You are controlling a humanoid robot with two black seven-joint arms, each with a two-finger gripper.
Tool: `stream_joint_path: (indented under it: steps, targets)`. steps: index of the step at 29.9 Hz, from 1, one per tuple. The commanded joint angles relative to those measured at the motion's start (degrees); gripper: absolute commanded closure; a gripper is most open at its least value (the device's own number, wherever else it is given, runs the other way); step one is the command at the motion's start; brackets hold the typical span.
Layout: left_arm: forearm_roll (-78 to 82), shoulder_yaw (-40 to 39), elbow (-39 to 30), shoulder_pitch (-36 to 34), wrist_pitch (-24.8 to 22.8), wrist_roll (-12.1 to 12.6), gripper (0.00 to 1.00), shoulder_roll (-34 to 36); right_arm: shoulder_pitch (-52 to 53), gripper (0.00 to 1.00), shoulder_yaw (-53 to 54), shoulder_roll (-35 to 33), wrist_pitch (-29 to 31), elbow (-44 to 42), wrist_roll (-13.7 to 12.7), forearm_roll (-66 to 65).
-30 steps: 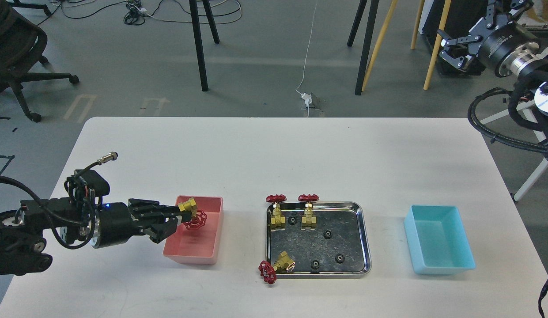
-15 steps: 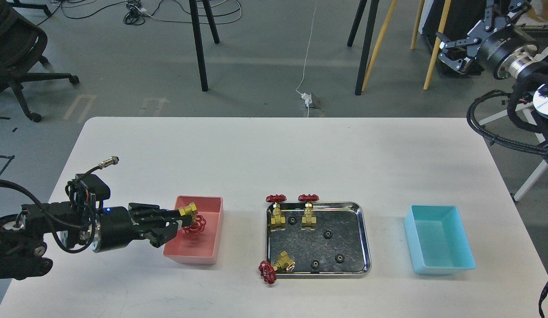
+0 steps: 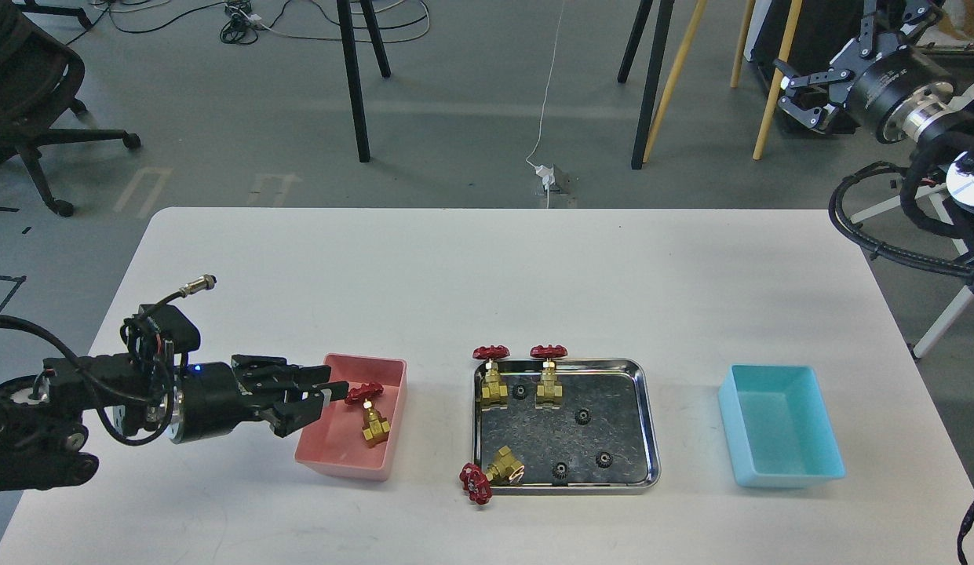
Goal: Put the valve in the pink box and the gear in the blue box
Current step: 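Raise the left arm away and bring the right gripper toward the tray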
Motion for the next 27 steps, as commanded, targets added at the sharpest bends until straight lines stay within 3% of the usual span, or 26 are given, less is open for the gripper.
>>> stream_joint_path:
  steps: [1, 5, 13, 18, 21, 27]
  targets:
    - [-0.6, -5.8, -0.3, 0.4, -0.6, 0.0, 0.36, 1.2, 0.9, 0.01, -1.6, -0.4, 0.0, 1.7, -0.2, -1.1]
    - [-2.9, -15.2, -0.7, 1.0, -4.7, 0.0, 0.33, 5.1, 4.4, 0.01, -10.1, -0.9, 0.0, 8.5, -0.3, -7.6]
    - [-23.8, -39.8, -1.1, 3.0, -17.3, 0.0, 0.28, 4.9, 8.2, 0.01, -20.3, -2.3, 0.0, 24.8, -0.4, -40.2]
    - [-41.1, -51.9, 0.4, 3.1, -24.5, 0.0, 0.24, -0.3, 11.1, 0.01, -31.6, -8.3, 0.0, 39.4, -0.4, -56.9]
    - [-50.3, -57.6, 3.2, 3.1, -27.7, 0.0, 0.21, -5.3, 15.6, 0.01, -39.0, -11.3, 0.0, 46.4, -0.6, -60.0]
    - [-52.4, -60.9, 12.5, 3.2, -30.1, 0.0, 0.05, -18.7, 20.9, 0.01, -53.2, -12.5, 0.0, 60.9, -4.7, -60.7]
